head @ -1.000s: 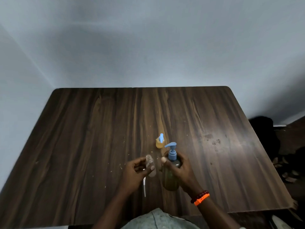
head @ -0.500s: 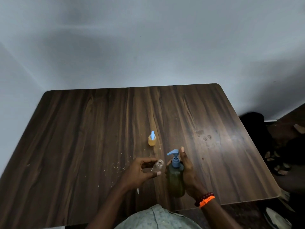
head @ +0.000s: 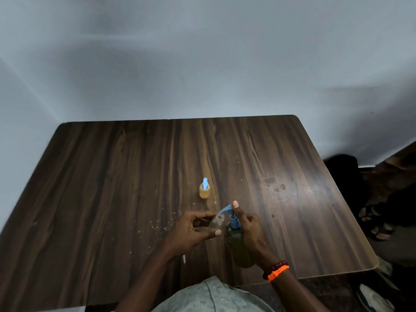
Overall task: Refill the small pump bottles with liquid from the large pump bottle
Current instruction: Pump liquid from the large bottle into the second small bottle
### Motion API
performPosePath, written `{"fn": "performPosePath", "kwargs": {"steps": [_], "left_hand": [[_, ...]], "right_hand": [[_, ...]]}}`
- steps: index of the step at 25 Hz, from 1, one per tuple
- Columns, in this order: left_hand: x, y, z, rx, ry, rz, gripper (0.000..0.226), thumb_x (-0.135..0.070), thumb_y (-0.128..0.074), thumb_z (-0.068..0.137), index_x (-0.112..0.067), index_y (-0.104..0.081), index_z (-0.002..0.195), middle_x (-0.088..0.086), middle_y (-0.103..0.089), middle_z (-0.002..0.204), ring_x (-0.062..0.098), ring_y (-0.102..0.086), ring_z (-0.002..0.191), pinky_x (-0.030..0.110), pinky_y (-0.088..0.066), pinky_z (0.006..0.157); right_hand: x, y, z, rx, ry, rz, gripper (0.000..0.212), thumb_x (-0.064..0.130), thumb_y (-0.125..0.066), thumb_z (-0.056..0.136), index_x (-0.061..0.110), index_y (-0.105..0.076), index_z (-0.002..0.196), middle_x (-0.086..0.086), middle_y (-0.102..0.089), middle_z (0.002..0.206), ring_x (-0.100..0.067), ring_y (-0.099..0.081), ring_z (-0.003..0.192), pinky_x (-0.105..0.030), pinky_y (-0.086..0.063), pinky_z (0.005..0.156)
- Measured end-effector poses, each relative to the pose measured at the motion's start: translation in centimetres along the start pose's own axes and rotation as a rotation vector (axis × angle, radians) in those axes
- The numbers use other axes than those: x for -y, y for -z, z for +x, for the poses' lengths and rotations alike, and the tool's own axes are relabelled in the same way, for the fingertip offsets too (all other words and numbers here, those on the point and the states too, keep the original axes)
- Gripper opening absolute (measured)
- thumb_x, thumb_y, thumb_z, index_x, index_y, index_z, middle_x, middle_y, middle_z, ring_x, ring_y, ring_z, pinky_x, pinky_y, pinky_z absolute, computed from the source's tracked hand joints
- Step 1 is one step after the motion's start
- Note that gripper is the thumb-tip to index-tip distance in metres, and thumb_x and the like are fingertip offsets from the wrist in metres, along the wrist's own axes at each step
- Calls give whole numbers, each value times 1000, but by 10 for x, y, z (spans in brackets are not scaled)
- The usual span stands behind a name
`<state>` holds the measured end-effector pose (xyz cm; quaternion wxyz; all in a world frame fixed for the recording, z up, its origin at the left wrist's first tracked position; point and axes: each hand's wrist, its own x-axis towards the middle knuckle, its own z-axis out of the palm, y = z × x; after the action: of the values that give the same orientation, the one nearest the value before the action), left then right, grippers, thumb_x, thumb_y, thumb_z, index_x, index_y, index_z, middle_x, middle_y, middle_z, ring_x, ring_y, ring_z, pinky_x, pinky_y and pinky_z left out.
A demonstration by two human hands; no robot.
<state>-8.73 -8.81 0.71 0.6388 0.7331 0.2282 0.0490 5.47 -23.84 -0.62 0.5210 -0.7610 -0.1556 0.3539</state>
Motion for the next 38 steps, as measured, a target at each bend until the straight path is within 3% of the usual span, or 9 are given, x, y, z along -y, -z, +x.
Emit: {"fn": "performPosePath", "kwargs": {"steps": [4, 7, 12, 15, 18, 23, 30, 35, 38], "left_hand": [[1, 0, 0, -10, 18, -41, 45, -18, -83, 87, -23, -73, 130, -3, -78, 125, 19, -72, 119, 54, -61, 100], [1, -1, -1, -17, 30, -50, 44, -17, -83, 87, -25, -73, 129, -3, -78, 124, 19, -73, 117, 51, -65, 92], [0, -2, -1, -35, 16, -69, 40, -22, -85, 84, -29, -76, 123, -4, -78, 121, 19, -73, 115, 45, -67, 89], [-2, -1, 0, -62, -4, -63, 46, -40, -85, 77, -32, -76, 122, -6, -78, 120, 18, -73, 113, 43, -66, 88], [1, 0, 4, -91, -6, -33, 44, -37, -85, 80, -32, -76, 123, -7, -78, 120, 17, -73, 114, 50, -64, 93], [1, -1, 8, -108, -24, 30, 44, -39, -85, 80, -34, -75, 123, -11, -78, 121, 13, -72, 115, 52, -60, 100], [3, -1, 12, -145, -42, 8, 42, -28, -85, 85, -26, -74, 125, -7, -77, 124, 15, -70, 120, 54, -56, 106], [4, -3, 10, -164, -31, 64, 45, -28, -88, 81, -26, -75, 124, -9, -77, 122, 10, -69, 118, 50, -56, 106], [4, -3, 10, -190, -38, 63, 44, -27, -88, 81, -26, -75, 123, -10, -77, 121, 8, -69, 117, 47, -57, 105]], "right_hand": [[-2, 7, 0, -74, 81, -36, 110, 102, -45, 59, -1, -76, 80, -21, -75, 82, -34, -71, 77, -39, -55, 73], [3, 11, -3, -59, 88, -87, 102, 104, -42, 58, 12, -77, 84, -9, -76, 87, -20, -72, 80, -37, -57, 74], [17, 10, -8, -80, 122, -132, 90, 106, -36, 57, 25, -71, 70, 23, -74, 69, 5, -68, 64, -6, -49, 54], [18, 10, -8, -97, 145, -172, 80, 105, -38, 58, 33, -72, 68, 9, -75, 68, -3, -70, 70, -14, -51, 53], [17, 9, -5, -96, 182, -197, 72, 97, -43, 69, 31, -72, 63, -6, -73, 71, -15, -68, 69, -26, -49, 57], [16, 7, -3, -112, 200, -189, 40, 61, -57, 93, 33, -72, 69, 19, -76, 74, -2, -70, 67, -23, -51, 56], [17, 6, 1, -145, 294, -171, 82, 92, -45, 76, 16, -76, 69, -11, -71, 68, -23, -66, 61, -19, -48, 49], [13, 6, 3, -143, 304, -237, 50, 61, -56, 93, 22, -76, 69, 0, -70, 60, -10, -62, 49, -18, -44, 43], [12, 6, 3, -155, 323, -247, 51, 62, -56, 94, 22, -74, 67, 5, -67, 56, -6, -58, 45, -16, -42, 44]]}}
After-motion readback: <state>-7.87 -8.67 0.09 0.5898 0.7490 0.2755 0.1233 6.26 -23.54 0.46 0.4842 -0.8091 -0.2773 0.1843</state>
